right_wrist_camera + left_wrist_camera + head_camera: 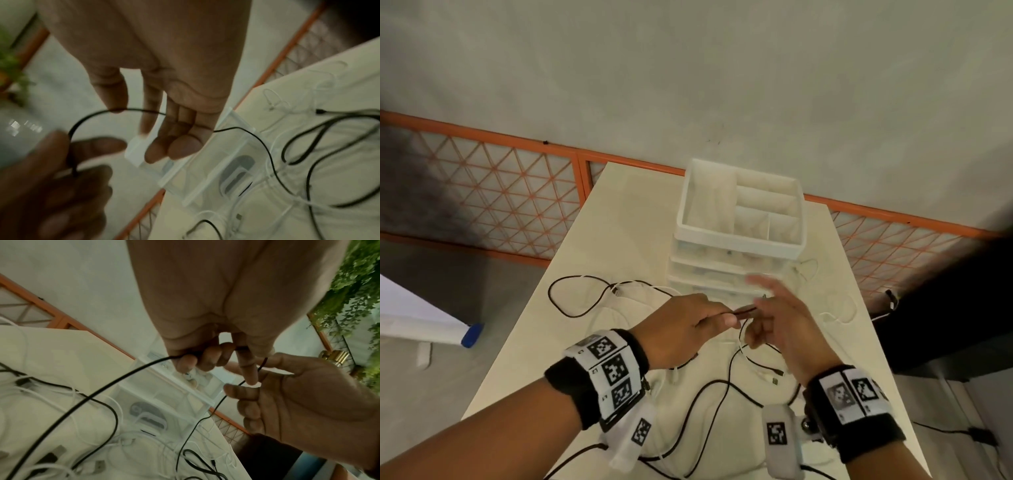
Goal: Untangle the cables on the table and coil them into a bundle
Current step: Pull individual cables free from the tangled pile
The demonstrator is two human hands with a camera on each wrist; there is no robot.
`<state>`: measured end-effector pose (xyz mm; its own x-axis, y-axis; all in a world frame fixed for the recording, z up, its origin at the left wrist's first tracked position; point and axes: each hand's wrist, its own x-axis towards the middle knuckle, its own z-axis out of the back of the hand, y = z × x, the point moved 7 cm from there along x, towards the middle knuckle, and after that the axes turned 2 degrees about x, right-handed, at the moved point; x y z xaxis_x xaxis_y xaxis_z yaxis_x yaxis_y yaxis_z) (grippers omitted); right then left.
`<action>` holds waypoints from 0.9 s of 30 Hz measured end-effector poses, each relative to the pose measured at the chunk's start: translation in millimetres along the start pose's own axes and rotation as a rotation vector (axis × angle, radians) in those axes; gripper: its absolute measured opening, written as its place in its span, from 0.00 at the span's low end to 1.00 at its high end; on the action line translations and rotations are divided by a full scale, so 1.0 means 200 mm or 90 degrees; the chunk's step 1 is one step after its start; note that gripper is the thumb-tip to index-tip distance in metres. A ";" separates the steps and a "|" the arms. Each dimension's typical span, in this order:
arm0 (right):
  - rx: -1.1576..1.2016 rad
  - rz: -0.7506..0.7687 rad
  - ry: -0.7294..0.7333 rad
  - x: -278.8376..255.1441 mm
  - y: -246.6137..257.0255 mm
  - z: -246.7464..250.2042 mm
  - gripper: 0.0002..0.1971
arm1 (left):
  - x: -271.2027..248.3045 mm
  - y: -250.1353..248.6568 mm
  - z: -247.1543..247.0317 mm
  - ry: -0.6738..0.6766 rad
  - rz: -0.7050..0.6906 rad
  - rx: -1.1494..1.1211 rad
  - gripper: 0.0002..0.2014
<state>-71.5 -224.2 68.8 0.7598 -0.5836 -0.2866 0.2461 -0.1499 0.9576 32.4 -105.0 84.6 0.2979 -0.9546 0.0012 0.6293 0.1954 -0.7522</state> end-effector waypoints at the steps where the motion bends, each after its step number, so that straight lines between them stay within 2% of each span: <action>1: -0.110 -0.009 0.005 0.01 -0.01 0.00 0.13 | 0.01 0.00 -0.02 -0.002 0.006 -0.003 0.16; 2: -0.250 -0.014 -0.014 0.02 -0.03 0.01 0.18 | 0.03 0.01 -0.04 -0.005 0.016 -0.004 0.16; 3: -0.374 -0.007 -0.055 0.04 -0.03 0.06 0.18 | 0.04 0.02 -0.05 -0.009 0.028 -0.004 0.15; 4: -0.437 0.009 -0.120 0.07 -0.02 0.15 0.14 | 0.04 0.05 -0.06 -0.010 0.046 -0.001 0.15; 6: -0.426 0.034 -0.227 0.12 0.03 0.33 0.08 | 0.04 0.13 -0.08 0.001 0.096 0.000 0.14; 8: -0.406 0.064 -0.304 0.16 0.12 0.48 0.11 | 0.01 0.23 -0.11 0.009 0.156 0.007 0.16; 10: -0.366 0.129 -0.336 0.19 0.26 0.58 0.18 | -0.01 0.34 -0.13 0.005 0.218 0.004 0.20; 13: -0.285 0.218 -0.352 0.19 0.45 0.65 0.24 | -0.05 0.44 -0.16 -0.009 0.282 -0.018 0.23; 15: -0.255 0.255 -0.355 0.18 0.49 0.68 0.26 | -0.08 0.46 -0.18 -0.009 0.304 -0.022 0.21; 22: -0.286 0.303 -0.293 0.11 0.21 0.71 0.34 | -0.16 0.53 -0.13 -0.117 0.341 -0.037 0.17; 25: -0.295 0.303 -0.308 0.11 0.18 0.70 0.38 | -0.18 0.56 -0.12 -0.165 0.374 -0.006 0.16; 27: -0.338 0.322 -0.299 0.10 0.19 0.66 0.41 | -0.20 0.58 -0.14 -0.166 0.407 -0.002 0.15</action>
<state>-126.6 -347.8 104.2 0.5556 -0.7662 0.3229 0.2831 0.5395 0.7930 73.7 -49.6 -21.8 0.7725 -0.5675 -0.2850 0.2712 0.7006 -0.6600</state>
